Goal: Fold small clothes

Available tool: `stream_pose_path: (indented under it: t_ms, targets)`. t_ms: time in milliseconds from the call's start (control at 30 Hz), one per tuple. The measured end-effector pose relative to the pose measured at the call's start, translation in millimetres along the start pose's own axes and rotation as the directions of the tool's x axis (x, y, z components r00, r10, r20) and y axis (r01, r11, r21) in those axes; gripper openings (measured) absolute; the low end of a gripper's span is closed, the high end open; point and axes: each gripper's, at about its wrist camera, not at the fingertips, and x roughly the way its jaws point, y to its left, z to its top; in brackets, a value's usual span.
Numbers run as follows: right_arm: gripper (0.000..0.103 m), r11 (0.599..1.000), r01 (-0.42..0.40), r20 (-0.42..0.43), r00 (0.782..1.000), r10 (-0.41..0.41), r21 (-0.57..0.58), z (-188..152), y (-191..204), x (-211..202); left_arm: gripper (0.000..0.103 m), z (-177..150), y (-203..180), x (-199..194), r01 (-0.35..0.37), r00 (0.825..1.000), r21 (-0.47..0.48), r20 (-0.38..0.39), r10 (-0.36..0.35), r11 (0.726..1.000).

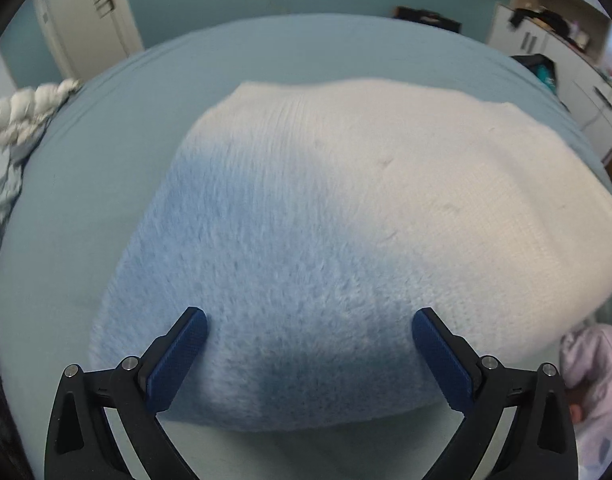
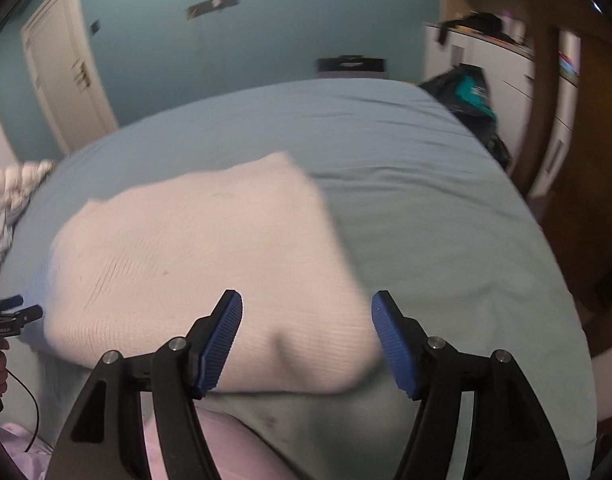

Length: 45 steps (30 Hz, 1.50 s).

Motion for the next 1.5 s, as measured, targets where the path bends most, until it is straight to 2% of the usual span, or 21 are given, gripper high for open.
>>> stream_pose_path:
  t_ms: [133, 233, 333, 433, 567, 633, 700, 800, 867, 933, 967, 1000, 1033, 1067, 1167, 1233, 1267, 1300, 1400, 1433, 1500]
  targets:
    - [0.068, 0.988, 0.118, -0.048, 0.991, -0.123, -0.102, -27.2, 11.8, 36.4, 0.103, -10.1, -1.6, 9.1, -0.051, 0.998, 0.026, 0.029, 0.050, 0.998]
    - [0.075, 0.995, 0.059, -0.101, 0.994, -0.051, 0.077, -36.4, -33.7, 42.3, 0.103, -11.2, 4.7, 12.5, -0.034, 0.999, -0.010, 0.021, 0.035, 0.999]
    - [0.102, 0.969, 0.030, -0.159, 0.987, 0.010, 0.247, -42.4, -64.6, 53.9, 0.103, -9.5, 10.2, 13.1, -0.003, 1.000, -0.024, 0.011, 0.003, 1.000]
    - [0.098, 0.941, -0.069, -0.079, 0.992, 0.101, 0.330, -46.1, -75.9, 38.4, 0.103, -3.8, 16.4, -1.1, 0.044, 0.999, -0.004, 0.006, -0.044, 0.999]
    - [0.096, 0.919, -0.091, 0.090, 0.994, 0.061, 0.383, -29.1, -99.3, -0.5, 0.103, 8.6, 43.6, -35.8, 0.019, 0.998, 0.074, 0.066, -0.024, 0.997]
    - [0.096, 0.908, -0.123, 0.050, 0.992, 0.112, 0.401, -11.5, -111.2, 9.6, 0.103, 15.8, 70.6, -44.0, -0.001, 0.995, 0.052, 0.095, -0.004, 0.999]
    - [0.096, 0.895, -0.156, -0.029, 0.982, 0.185, 0.419, 1.6, -119.0, 32.1, 0.103, 19.5, 104.5, -39.5, 0.034, 0.997, -0.023, 0.077, -0.032, 0.999]
    - [0.088, 0.896, -0.148, -0.087, 0.976, 0.202, 0.418, 8.9, -110.4, 54.1, 0.102, 25.1, 145.6, -13.2, 0.168, 0.986, -0.161, 0.022, -0.167, 0.973]
    - [0.068, 0.917, -0.123, -0.134, 0.974, 0.185, 0.378, 16.5, -102.0, 62.7, 0.102, 27.3, 158.6, 4.5, 0.270, 0.961, -0.229, 0.001, -0.277, 0.935]
    - [0.065, 0.943, -0.120, -0.198, 0.962, 0.188, 0.310, 19.7, -81.1, 69.7, 0.098, 27.6, 157.5, 15.3, 0.315, 0.945, -0.242, -0.008, -0.327, 0.918]
    - [0.049, 0.959, -0.112, -0.233, 0.957, 0.175, 0.260, 21.5, -68.0, 74.6, 0.094, 29.7, 154.3, 22.0, 0.312, 0.945, -0.233, -0.020, -0.326, 0.921]
    - [0.035, 0.969, -0.100, -0.252, 0.955, 0.157, 0.225, 18.6, -64.5, 76.8, 0.072, 28.8, 148.8, 24.0, 0.315, 0.944, -0.218, -0.033, -0.329, 0.924]
    - [0.011, 0.975, -0.084, -0.250, 0.959, 0.136, 0.207, 17.6, -59.3, 76.3, 0.053, 29.7, 144.7, 27.5, 0.312, 0.943, -0.202, -0.050, -0.328, 0.928]
    - [0.008, 0.977, -0.066, -0.239, 0.964, 0.114, 0.203, 17.6, -57.7, 74.4, 0.037, 30.8, 141.5, 34.9, 0.295, 0.946, -0.193, -0.077, -0.314, 0.936]
    - [0.006, 0.972, 0.020, -0.190, 0.982, 0.025, 0.233, 13.9, -68.7, 65.8, 0.011, 31.7, 152.8, 37.0, 0.276, 0.950, -0.285, -0.066, -0.306, 0.918]
    - [0.006, 0.962, 0.083, -0.165, 0.985, -0.040, 0.260, 10.9, -76.3, 61.4, 0.011, 27.0, 174.4, 37.9, 0.257, 0.950, -0.400, -0.065, -0.307, 0.880]
    - [0.006, 0.960, 0.104, -0.163, 0.985, -0.063, 0.260, 8.1, -75.2, 59.7, 0.011, 22.9, 183.9, 40.7, 0.281, 0.940, -0.447, -0.052, -0.338, 0.849]
    - [0.006, 0.960, 0.128, -0.180, 0.980, -0.084, 0.248, 4.4, -69.2, 63.4, 0.011, 20.0, 186.3, 46.1, 0.291, 0.933, -0.458, -0.058, -0.354, 0.840]
    - [0.008, 0.964, 0.205, -0.191, 0.966, -0.172, 0.168, 7.5, -44.2, 71.9, 0.011, 24.4, 182.7, 47.9, 0.247, 0.952, -0.431, -0.057, -0.300, 0.868]
    - [0.016, 0.960, 0.228, -0.179, 0.964, -0.198, 0.164, 3.6, -44.8, 65.0, 0.011, 27.3, 183.8, 41.6, 0.242, 0.958, -0.441, -0.029, -0.284, 0.864]
    - [0.047, 0.935, 0.289, -0.149, 0.953, -0.262, 0.204, 9.8, -44.8, 40.9, 0.013, 32.6, 186.2, 30.2, 0.248, 0.959, -0.464, -0.004, -0.282, 0.851]
